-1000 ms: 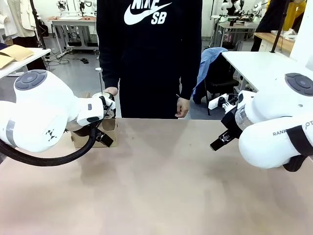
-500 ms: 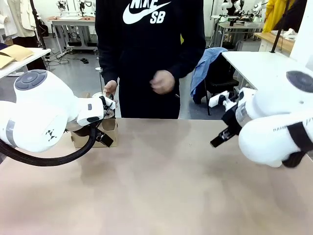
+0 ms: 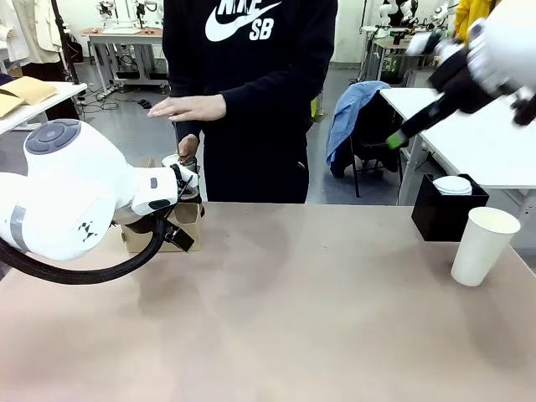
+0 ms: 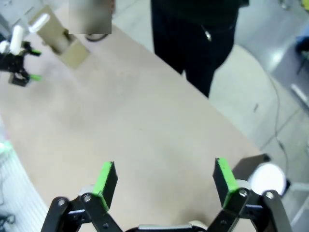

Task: Pour a drink into a cup and package it in a carrier.
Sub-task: Pick up the 600 ml Paper Cup and place it in the middle top area of the table.

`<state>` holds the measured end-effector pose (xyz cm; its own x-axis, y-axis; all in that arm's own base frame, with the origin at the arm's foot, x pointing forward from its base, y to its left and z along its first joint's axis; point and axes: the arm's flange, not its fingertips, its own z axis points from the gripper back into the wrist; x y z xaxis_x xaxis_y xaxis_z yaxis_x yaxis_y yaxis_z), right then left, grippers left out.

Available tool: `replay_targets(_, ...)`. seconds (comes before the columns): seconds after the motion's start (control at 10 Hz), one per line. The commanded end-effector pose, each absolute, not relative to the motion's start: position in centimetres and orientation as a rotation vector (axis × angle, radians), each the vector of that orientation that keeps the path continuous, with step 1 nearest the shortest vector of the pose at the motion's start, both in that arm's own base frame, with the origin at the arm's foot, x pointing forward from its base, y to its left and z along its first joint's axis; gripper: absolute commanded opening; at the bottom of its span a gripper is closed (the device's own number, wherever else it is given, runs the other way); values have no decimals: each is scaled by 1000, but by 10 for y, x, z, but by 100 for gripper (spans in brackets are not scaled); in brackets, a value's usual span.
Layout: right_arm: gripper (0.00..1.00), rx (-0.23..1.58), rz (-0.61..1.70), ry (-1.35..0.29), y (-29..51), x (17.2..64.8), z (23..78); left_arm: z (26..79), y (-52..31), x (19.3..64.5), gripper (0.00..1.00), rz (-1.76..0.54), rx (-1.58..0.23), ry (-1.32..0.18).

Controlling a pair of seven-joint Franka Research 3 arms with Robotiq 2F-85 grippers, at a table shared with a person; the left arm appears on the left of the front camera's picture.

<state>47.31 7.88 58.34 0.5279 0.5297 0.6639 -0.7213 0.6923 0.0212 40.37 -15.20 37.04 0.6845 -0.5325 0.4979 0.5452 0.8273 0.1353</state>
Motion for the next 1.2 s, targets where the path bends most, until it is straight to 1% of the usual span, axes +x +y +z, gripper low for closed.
replay_targets(0.0,100,497,897,-701,-11,483,585,370,-152,404,100,-604,-24,-550)
replay_targets(0.2,100,649,991,-823,-103,466,568,370,-152,404,100,-604,-24,-550)
replay_targets(0.3,100,699,1041,-946,-135,455,546,370,-152,404,100,-604,-24,-550)
replay_targets(0.4,100,738,1062,-1031,-150,449,526,370,-152,404,100,-604,-24,-550)
replay_targets(0.5,100,764,1042,-1072,-158,448,512,370,-152,404,100,-604,-24,-550)
replay_targets(0.6,100,785,956,-1083,-162,451,505,370,-152,404,100,-604,-24,-550)
replay_targets(0.7,100,697,1025,-1065,-167,426,530,370,-152,404,100,-604,-24,-550)
replay_targets(1.0,100,697,1025,-1065,-167,426,530,370,-152,404,100,-604,-24,-550)
replay_targets(1.1,100,708,1019,-1070,-169,432,516,370,-152,404,100,-604,-24,-550)
